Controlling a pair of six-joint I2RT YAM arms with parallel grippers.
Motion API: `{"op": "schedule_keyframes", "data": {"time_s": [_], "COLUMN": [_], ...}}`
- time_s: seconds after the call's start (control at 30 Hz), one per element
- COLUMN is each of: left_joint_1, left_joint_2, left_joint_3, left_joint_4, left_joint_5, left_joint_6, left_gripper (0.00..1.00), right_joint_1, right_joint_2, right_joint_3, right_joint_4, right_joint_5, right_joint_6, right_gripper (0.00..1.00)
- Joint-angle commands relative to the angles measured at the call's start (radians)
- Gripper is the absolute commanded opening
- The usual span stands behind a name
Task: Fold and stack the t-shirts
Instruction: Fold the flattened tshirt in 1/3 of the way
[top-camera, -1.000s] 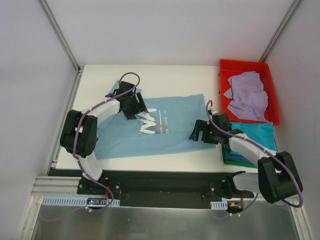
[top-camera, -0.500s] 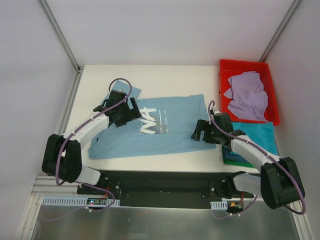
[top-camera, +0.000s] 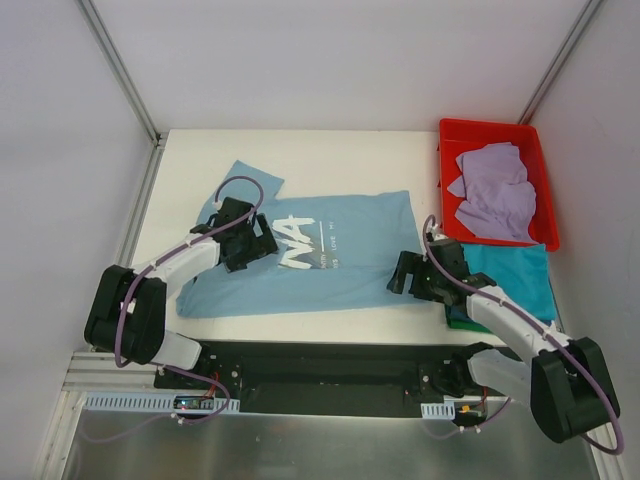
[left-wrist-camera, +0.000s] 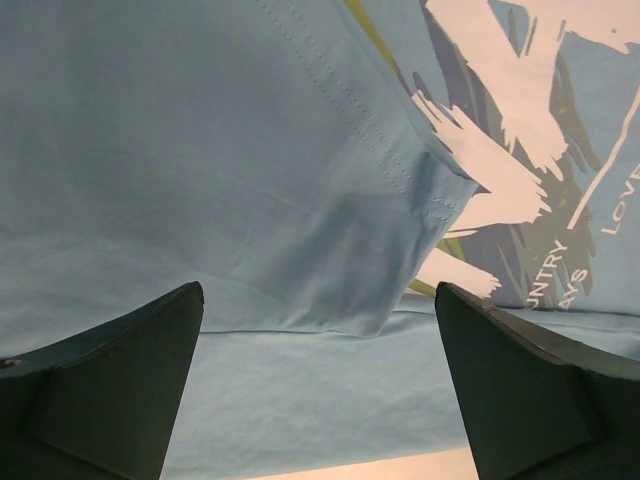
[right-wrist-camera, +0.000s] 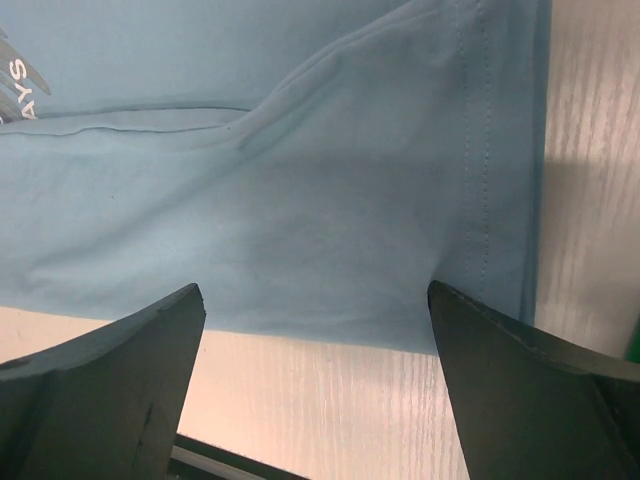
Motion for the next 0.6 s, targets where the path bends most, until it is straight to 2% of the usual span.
{"op": "schedule_keyframes", "data": {"time_s": [0.0, 0.17, 0.33, 0.47, 0.57], "left_joint_1": [0.001, 0.001, 0.007, 0.022, 0.031], "left_joint_2": [0.014, 0.000, -0.026, -0.047, -0.072], "left_joint_3": [-0.033, -0.073, -0.107, -0.125, -0.147], "left_joint_4": [0.011, 0.011, 0.011, 0.005, -0.007], "left_joint_5": [-0.017, -0.020, -0.057, -0.058, -0.046], "left_joint_6": [-0.019, -0.030, -0.022, -0.034, -0.043], "left_gripper": [0.99, 0.99, 0.99, 0.99, 0.99], "right_joint_1": [0.013, 0.053, 0.153, 0.179, 0.182], "right_joint_2": [-0.074, -0.166, -0.310, -0.330, -0.319], "right_joint_3": [-0.055, -0.106, -0.112, -0.084, -0.097], "right_joint_4": [-0.099, -0.205, -0.323, -0.484, -0.455], "right_joint_5": [0.028, 0.011, 0.041, 0.108, 0.061], "right_joint_6": [0.087, 0.170, 0.295, 0.332, 0.331], "right_gripper": [0.96, 0.96, 0.96, 0.96, 0.96]}}
